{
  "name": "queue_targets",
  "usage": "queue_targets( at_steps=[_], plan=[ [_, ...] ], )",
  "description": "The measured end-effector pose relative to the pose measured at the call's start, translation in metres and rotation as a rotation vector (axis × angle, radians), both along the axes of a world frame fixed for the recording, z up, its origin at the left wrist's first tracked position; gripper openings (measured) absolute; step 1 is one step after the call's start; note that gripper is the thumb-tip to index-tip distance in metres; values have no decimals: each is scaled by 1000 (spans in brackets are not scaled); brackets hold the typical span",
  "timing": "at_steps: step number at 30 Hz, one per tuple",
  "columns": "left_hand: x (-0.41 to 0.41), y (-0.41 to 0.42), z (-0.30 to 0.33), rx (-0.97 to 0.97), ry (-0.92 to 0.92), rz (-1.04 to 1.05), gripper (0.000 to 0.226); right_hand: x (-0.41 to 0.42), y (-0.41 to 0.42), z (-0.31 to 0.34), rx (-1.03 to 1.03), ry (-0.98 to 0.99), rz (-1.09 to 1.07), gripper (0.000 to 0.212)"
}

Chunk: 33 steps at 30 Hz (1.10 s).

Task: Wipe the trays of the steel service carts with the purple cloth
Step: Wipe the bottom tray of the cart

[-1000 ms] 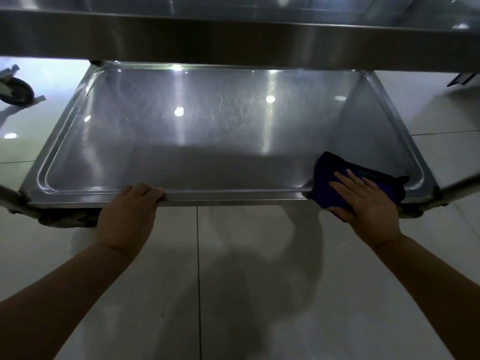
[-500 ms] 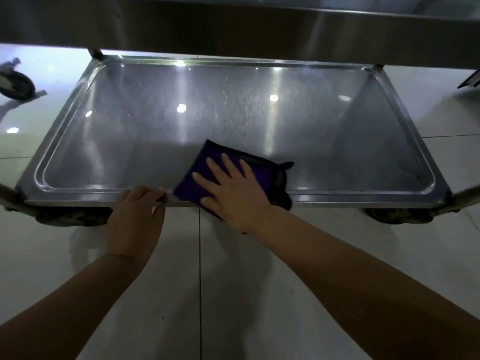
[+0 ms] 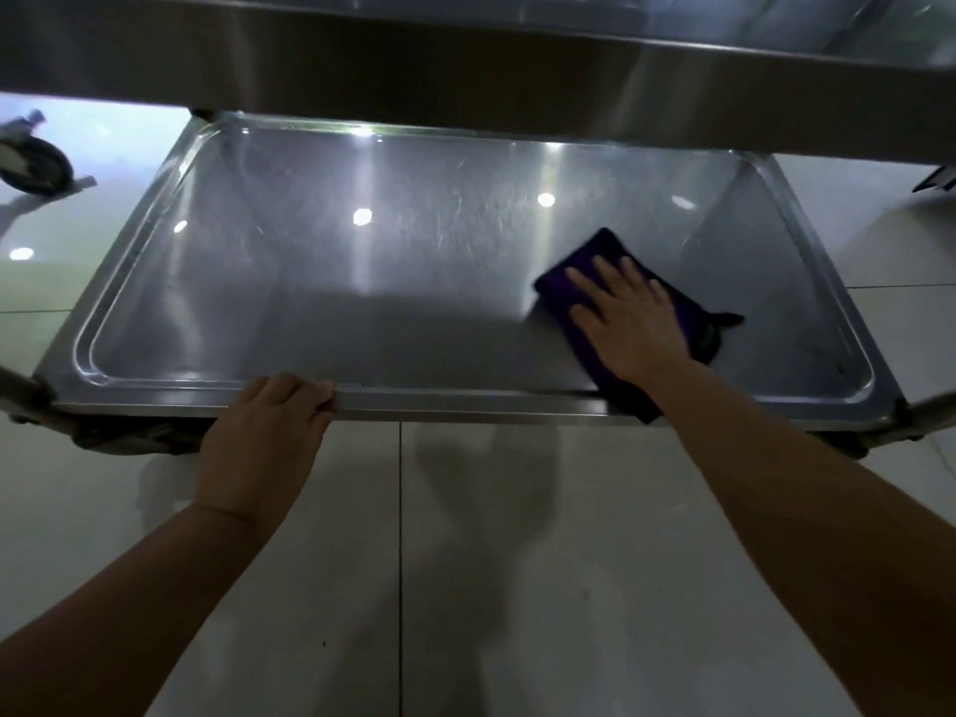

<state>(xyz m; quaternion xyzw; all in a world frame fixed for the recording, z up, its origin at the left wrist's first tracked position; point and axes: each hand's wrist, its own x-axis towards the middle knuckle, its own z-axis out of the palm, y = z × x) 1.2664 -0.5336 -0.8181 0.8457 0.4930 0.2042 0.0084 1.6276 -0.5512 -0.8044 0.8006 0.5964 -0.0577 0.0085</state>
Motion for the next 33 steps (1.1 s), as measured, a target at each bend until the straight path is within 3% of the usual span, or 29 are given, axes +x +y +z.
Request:
queue_targets(
  at_steps=[4,9,16,25,30,33],
  plan=[
    [-6,4,-5,31,-31,-20,38,37,-21,7,-23,39,-296,52],
    [-8,8,-14,86,-131,-3,33,9,-9,4,-48,70,-388,54],
    [-8,11,-19,114,-224,-41,32,-96,53,-6,3,3,-49,54],
    [-13,12,-27,101,-200,-47,29,-247,142,-10,-24,45,419,58],
    [-14,14,-22,101,-110,-66,30,-228,148,-9,-32,40,479,68],
    [-11,11,-19,96,-72,-42,31,-182,142,-7,-3,46,390,65]
  ],
)
